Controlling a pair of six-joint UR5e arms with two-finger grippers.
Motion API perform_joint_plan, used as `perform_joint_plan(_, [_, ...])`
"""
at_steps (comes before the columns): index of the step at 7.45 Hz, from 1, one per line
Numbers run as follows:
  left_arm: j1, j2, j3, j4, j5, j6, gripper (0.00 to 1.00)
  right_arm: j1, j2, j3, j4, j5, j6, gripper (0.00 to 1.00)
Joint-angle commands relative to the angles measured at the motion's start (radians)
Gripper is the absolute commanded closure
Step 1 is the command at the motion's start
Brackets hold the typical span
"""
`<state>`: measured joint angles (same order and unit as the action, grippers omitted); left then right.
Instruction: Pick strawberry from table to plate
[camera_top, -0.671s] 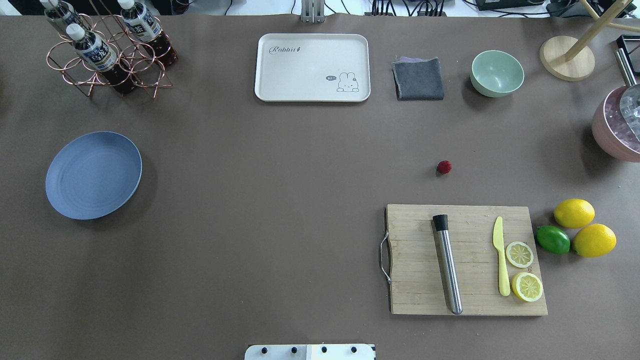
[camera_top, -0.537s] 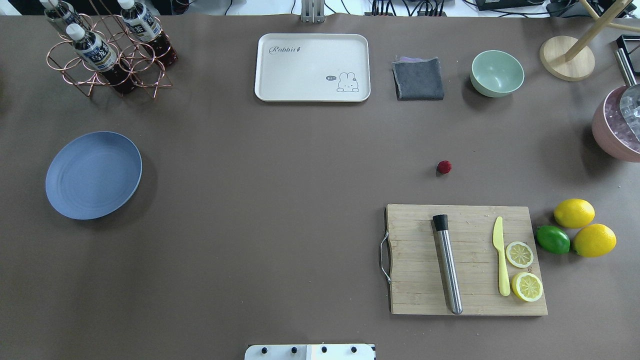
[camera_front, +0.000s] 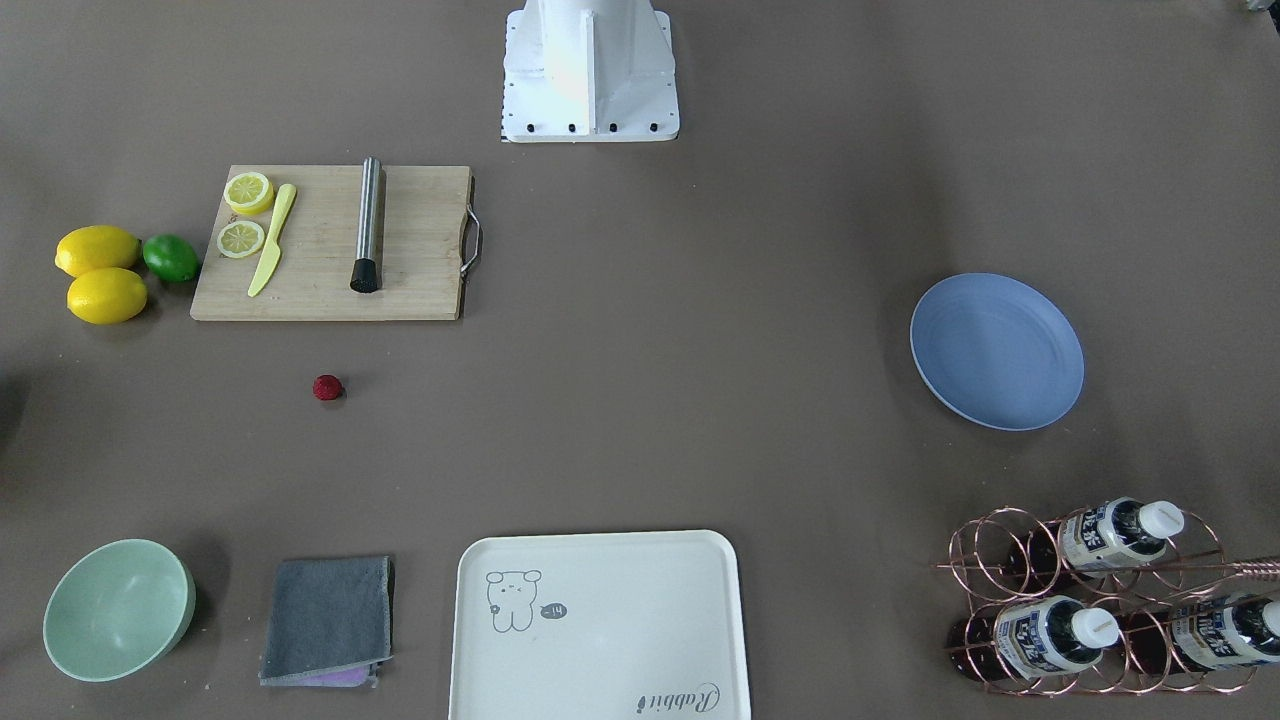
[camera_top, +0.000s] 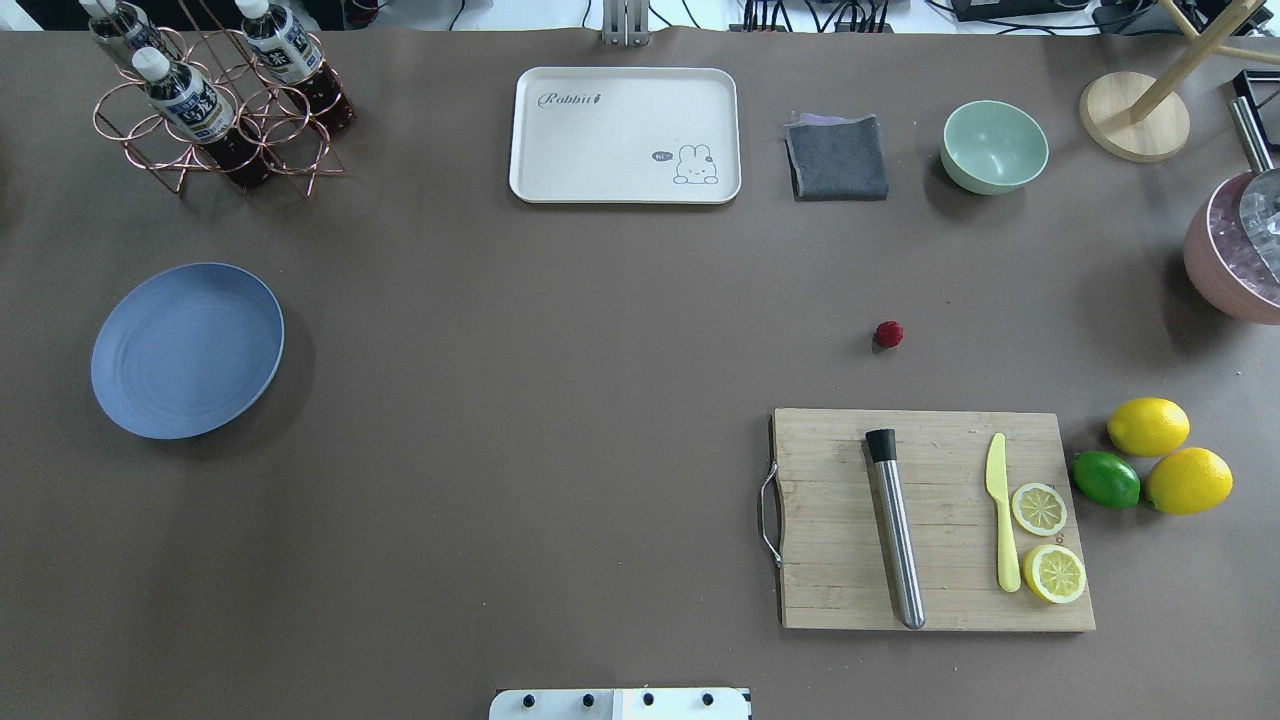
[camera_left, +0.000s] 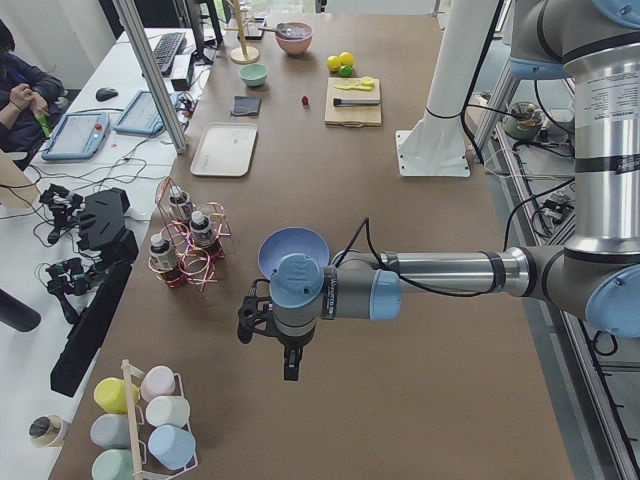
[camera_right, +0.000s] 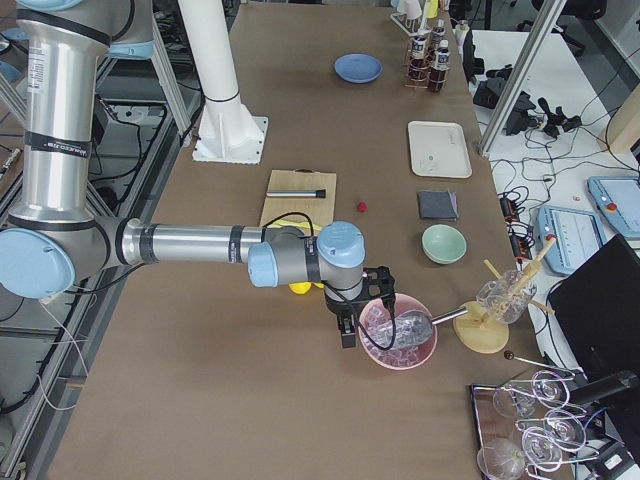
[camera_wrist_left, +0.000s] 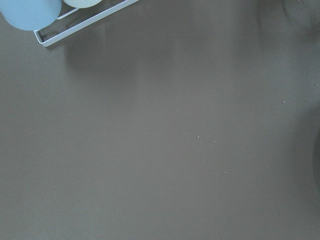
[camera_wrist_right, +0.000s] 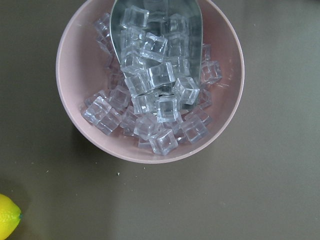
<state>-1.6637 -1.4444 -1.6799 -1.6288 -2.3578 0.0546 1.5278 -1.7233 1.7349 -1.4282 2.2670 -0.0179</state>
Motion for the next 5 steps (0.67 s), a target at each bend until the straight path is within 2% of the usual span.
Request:
perform_joint_plan(1, [-0.002,-0.014,-0.003,0.001,-0.001,-0.004,0.02,0.000,0.005,0.003,0.000,-0.001,-0.001,0.00])
perform_joint_plan(2, [-0.013,-0.001,-0.044,0.000,-0.001,0.001,0.02,0.000,0.008,0.003,0.000,0.000,-0.002,0.00])
perform_joint_plan(4, [-0.014,-0.013,-0.028,-0.107,-0.001,-0.005,0.02,-0.002,0.008,0.005,0.002,0.000,-0.002,0.00])
perform_joint_plan(5, [-0.014,0.025,-0.006,-0.144,-0.003,0.013,0.02,-0.002,0.008,0.000,0.015,0.000,-0.002,0.00])
